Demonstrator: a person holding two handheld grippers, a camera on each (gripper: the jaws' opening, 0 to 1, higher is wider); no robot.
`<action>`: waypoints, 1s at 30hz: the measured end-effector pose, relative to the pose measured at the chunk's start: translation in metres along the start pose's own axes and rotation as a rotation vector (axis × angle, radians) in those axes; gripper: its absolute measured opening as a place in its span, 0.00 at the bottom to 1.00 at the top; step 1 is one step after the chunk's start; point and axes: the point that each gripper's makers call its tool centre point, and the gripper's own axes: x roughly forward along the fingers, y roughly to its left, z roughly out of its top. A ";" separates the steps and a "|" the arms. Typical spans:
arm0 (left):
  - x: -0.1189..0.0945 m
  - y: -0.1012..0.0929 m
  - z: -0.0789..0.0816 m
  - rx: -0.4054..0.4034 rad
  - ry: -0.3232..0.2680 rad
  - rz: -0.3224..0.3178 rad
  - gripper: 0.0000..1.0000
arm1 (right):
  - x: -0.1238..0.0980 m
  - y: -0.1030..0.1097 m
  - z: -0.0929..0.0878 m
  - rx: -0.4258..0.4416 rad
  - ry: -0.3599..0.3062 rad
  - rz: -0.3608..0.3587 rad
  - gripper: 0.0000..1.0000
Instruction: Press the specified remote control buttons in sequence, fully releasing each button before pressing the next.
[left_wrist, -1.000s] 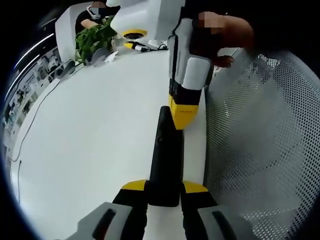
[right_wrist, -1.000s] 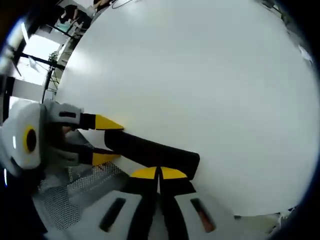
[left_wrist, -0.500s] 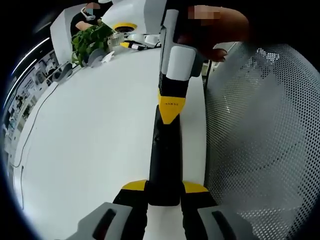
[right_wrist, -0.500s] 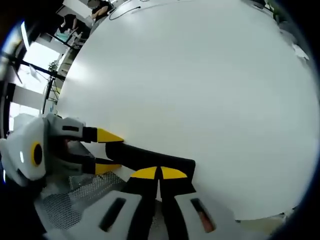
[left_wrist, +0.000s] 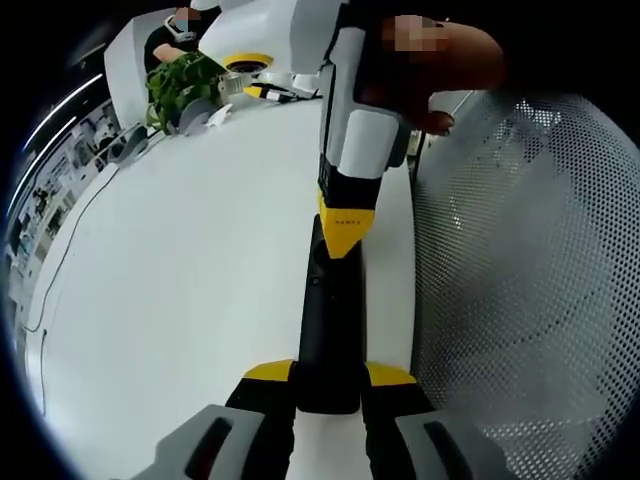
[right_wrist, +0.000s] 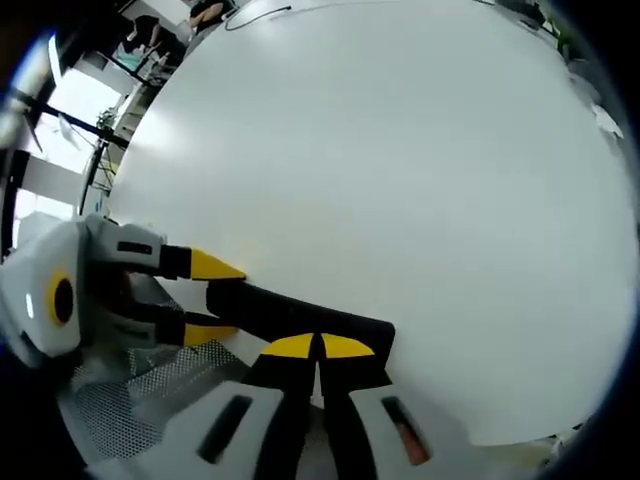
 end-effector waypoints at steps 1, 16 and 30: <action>0.000 0.000 0.000 0.000 0.000 0.000 0.25 | 0.000 -0.001 0.000 -0.022 0.002 -0.015 0.00; 0.001 0.000 0.001 0.023 -0.008 -0.002 0.25 | 0.000 -0.001 0.001 -0.081 0.022 -0.066 0.00; 0.002 -0.003 0.002 0.041 -0.012 -0.013 0.24 | -0.003 -0.003 0.001 -0.052 0.022 -0.053 0.00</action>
